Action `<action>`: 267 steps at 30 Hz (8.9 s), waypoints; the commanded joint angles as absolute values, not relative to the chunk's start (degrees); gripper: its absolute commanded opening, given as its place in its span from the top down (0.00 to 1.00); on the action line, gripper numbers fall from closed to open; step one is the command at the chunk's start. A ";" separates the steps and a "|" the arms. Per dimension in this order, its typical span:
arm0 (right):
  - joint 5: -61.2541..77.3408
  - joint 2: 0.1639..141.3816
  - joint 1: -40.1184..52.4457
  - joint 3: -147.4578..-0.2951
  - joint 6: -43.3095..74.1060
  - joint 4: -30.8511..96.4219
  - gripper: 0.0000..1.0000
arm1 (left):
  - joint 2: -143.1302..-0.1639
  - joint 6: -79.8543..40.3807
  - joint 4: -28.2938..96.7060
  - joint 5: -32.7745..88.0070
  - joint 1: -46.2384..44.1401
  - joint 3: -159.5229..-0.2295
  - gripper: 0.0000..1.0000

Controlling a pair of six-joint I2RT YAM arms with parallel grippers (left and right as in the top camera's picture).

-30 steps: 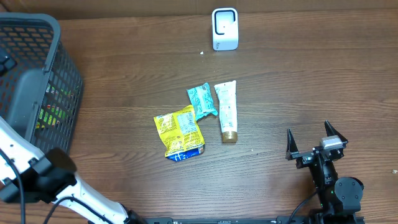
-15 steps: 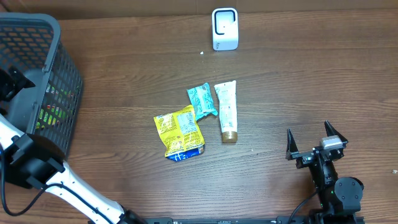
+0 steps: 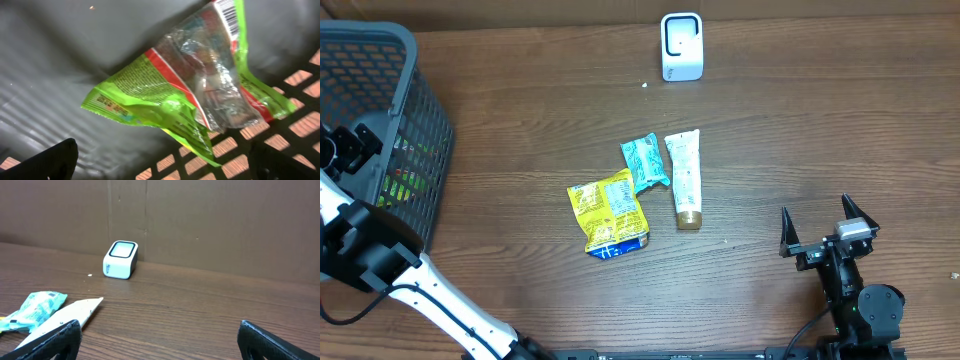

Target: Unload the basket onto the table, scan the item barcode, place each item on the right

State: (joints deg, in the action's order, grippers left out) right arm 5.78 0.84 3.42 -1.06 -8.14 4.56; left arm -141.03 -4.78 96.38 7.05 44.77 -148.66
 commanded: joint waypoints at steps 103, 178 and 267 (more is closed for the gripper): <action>6.07 0.16 3.73 -0.45 -7.94 4.34 0.00 | -107.53 -30.50 78.48 -3.05 -5.15 -107.04 0.96; 6.07 0.16 3.73 -0.45 -7.94 4.32 0.00 | -83.61 11.14 93.17 18.46 25.36 -126.85 0.00; 43.46 98.94 11.60 -88.47 5.56 38.15 0.14 | -83.61 11.16 93.17 18.46 25.36 -126.85 0.00</action>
State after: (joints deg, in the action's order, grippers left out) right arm 46.83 94.78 8.45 -81.10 5.87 35.20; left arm -83.77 10.11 93.25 17.65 24.91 -127.00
